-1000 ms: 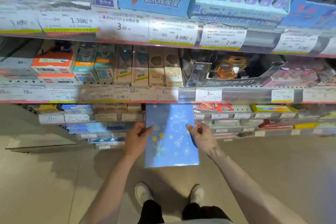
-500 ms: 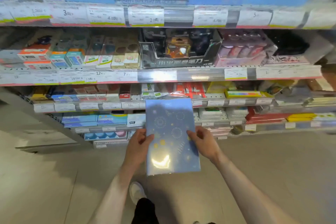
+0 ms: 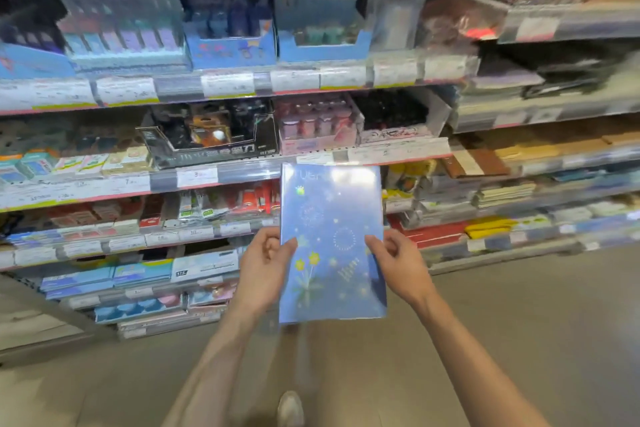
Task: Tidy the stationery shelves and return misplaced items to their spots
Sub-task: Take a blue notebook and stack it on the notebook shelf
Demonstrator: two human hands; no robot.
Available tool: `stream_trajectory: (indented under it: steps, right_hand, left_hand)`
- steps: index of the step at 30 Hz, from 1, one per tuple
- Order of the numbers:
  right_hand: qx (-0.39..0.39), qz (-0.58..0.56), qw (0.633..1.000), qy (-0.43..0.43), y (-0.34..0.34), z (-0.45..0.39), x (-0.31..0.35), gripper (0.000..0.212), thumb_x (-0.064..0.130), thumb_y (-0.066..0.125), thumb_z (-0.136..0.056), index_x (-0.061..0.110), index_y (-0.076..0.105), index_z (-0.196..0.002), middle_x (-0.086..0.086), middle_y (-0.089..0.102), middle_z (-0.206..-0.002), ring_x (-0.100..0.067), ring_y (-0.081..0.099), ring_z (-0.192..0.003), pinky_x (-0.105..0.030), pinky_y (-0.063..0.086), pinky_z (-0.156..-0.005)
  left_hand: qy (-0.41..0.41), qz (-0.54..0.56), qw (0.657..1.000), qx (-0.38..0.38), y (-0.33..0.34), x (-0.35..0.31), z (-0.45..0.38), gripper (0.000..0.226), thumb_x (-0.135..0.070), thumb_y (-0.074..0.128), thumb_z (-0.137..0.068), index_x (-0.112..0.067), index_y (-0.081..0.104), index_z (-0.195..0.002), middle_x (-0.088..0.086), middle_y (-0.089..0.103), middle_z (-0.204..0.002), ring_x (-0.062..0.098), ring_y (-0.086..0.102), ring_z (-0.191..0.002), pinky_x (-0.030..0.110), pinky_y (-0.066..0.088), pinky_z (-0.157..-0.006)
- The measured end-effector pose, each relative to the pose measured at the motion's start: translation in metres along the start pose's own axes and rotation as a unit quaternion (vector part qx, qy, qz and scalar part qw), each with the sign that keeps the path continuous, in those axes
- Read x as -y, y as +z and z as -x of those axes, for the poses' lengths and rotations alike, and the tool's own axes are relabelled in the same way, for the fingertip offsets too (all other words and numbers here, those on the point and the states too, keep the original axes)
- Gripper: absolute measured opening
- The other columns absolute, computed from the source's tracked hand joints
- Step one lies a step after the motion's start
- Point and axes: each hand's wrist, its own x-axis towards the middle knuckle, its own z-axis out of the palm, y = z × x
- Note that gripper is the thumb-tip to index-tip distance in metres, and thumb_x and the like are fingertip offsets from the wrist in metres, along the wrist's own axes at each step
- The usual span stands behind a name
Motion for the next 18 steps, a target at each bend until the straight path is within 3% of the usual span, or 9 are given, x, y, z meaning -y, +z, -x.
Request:
stream_trajectory:
  steps: [3,5,9,14,18]
  right_hand:
    - [-0.038,-0.009,0.999,-0.023,-0.033,-0.018,0.021,0.029,0.042,0.062,-0.095,0.014,0.063,-0.086,0.007,0.051,-0.059,-0.011,0.044,-0.054,-0.032,0.035,-0.056]
    - [-0.060,-0.009,0.998,-0.035,-0.052,-0.033,0.035,0.025,0.043,0.060,-0.096,0.020,0.062,-0.087,0.004,0.057,-0.063,-0.012,0.048,-0.056,-0.034,0.037,-0.059]
    - [-0.104,-0.022,0.992,-0.067,-0.092,-0.065,0.063,0.025,0.047,0.057,-0.096,0.023,0.061,-0.091,-0.010,0.069,-0.083,-0.028,0.062,-0.073,-0.038,0.043,-0.062]
    - [-0.157,-0.013,0.983,-0.097,-0.136,-0.099,0.093,0.026,0.047,0.056,-0.097,0.025,0.062,-0.109,0.012,0.071,-0.095,-0.006,0.068,-0.086,-0.041,0.057,-0.073]
    - [-0.191,-0.003,0.975,-0.113,-0.160,-0.123,0.097,0.030,0.053,0.054,-0.096,0.029,0.060,-0.111,0.013,0.072,-0.095,-0.007,0.068,-0.085,-0.048,0.056,-0.074]
  left_hand:
    - [0.051,-0.020,0.998,0.013,0.026,-0.038,-0.019,0.009,-0.016,0.067,-0.092,-0.021,0.059,-0.094,0.019,0.045,-0.072,0.019,0.045,-0.068,0.025,0.037,-0.059]
    - [0.091,-0.026,0.995,0.020,0.042,-0.061,-0.035,0.011,-0.019,0.068,-0.091,-0.024,0.060,-0.094,0.021,0.056,-0.078,0.019,0.050,-0.072,0.028,0.041,-0.066]
    - [0.168,-0.017,0.986,0.017,0.075,-0.107,-0.070,0.013,-0.032,0.069,-0.084,-0.037,0.060,-0.092,-0.004,0.058,-0.071,0.014,0.051,-0.066,0.033,0.046,-0.068]
    - [0.221,-0.022,0.975,0.029,0.112,-0.144,-0.104,0.015,-0.035,0.068,-0.088,-0.040,0.059,-0.099,-0.013,0.070,-0.086,0.018,0.063,-0.082,0.046,0.056,-0.077]
    - [0.245,-0.023,0.969,0.022,0.140,-0.164,-0.128,0.018,-0.040,0.068,-0.084,-0.039,0.060,-0.101,-0.016,0.071,-0.089,0.014,0.066,-0.082,0.047,0.055,-0.080]
